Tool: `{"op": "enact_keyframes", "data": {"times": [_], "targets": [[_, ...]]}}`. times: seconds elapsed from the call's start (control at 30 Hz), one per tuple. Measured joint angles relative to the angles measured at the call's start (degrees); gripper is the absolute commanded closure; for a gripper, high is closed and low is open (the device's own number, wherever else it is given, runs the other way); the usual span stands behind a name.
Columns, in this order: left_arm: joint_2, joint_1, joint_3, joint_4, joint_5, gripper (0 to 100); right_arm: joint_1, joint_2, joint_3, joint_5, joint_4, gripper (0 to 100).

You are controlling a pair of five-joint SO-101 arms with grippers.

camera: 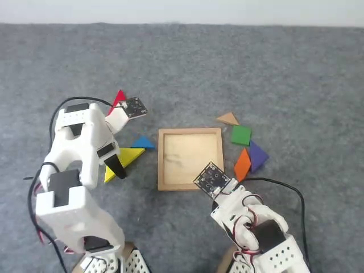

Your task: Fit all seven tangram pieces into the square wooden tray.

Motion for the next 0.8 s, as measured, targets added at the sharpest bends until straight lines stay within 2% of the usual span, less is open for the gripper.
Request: {"op": "enact_keyframes", "data": {"times": [0.2, 0.8], "targets": [[0.0, 0.0, 0.0, 0.0, 0.0, 71, 0.0, 0.0, 0.0, 0.0, 0.0, 98.9], [-0.1, -0.1, 0.3, 0.1, 0.0, 73, 0.0, 0.0, 0.0, 0.0, 0.0, 98.9]]}}
